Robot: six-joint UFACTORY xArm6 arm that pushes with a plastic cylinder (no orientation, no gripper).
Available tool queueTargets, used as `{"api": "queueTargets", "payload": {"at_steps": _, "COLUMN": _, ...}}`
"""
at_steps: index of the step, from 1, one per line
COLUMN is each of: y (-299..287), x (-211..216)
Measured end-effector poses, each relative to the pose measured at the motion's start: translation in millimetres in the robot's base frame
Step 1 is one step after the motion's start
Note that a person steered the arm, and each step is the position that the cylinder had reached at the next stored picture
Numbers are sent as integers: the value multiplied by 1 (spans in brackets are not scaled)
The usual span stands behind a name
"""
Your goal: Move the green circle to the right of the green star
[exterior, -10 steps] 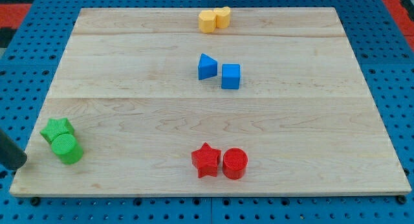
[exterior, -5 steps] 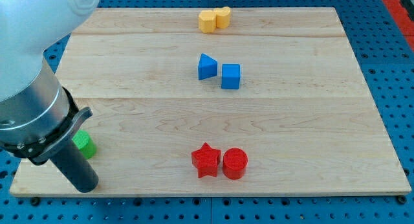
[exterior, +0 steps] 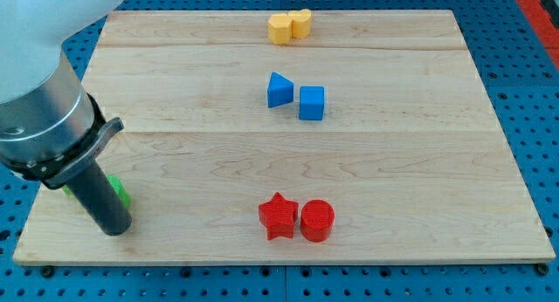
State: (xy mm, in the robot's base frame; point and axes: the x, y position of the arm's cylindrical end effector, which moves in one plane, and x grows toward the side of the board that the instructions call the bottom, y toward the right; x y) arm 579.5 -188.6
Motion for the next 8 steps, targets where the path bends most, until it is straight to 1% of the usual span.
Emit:
{"api": "queueTargets", "payload": {"at_steps": 2, "y": -22, "x": -17}}
{"api": "queueTargets", "payload": {"at_steps": 4, "y": -23, "x": -18}}
{"api": "queueTargets", "payload": {"at_steps": 5, "y": -15, "x": -16}}
{"api": "queueTargets", "payload": {"at_steps": 7, "y": 19, "x": -6}}
{"api": "queueTargets", "payload": {"at_steps": 8, "y": 22, "x": -6}}
